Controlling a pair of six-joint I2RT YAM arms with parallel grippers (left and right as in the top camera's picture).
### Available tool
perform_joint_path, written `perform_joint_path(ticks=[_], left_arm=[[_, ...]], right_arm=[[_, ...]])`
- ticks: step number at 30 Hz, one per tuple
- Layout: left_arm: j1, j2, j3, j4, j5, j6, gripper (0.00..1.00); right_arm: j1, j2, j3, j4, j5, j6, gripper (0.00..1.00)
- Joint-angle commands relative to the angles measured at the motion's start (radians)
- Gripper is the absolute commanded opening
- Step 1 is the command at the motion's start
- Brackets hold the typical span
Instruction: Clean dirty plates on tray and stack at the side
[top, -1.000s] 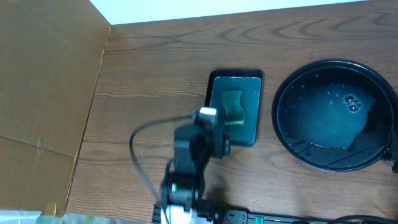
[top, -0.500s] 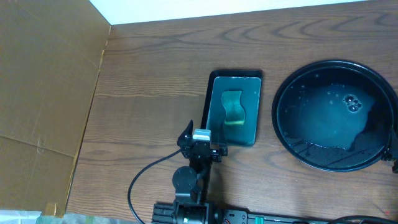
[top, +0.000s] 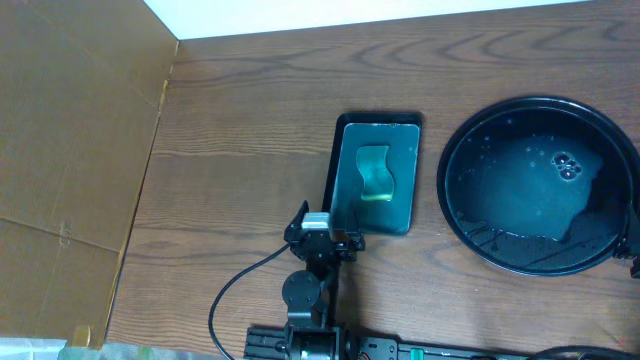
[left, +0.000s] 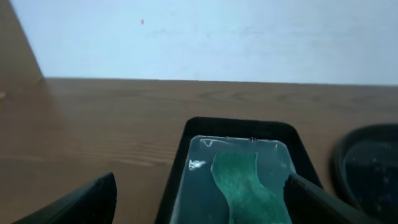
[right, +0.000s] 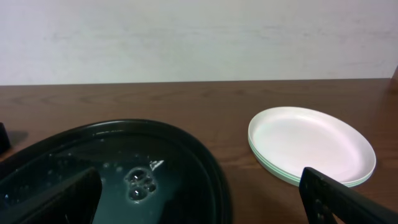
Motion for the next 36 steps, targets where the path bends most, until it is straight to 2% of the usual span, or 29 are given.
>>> perform_joint_path(ticks=[1, 8, 15, 36], left_arm=[[0.005, -0.01, -0.013, -0.044, -0.038, -0.092, 0.86], [0.004, -0.01, -0.013, -0.045, -0.037, -0.079, 0.86], [0.004, -0.01, -0.013, -0.045, -0.033, 0.037, 0.86], [0.004, -0.008, -0.013, -0.043, -0.03, 0.04, 0.86]], right_arm=[[-0.006, -0.003, -0.005, -0.001, 0.003, -0.012, 0.99], [-0.006, -0.003, -0.005, -0.001, 0.003, -0.012, 0.99], [-0.006, -0.003, -0.005, 0.0, 0.003, -0.012, 0.99], [-0.006, -0.003, -0.004, -0.001, 0.003, -0.012, 0.99]])
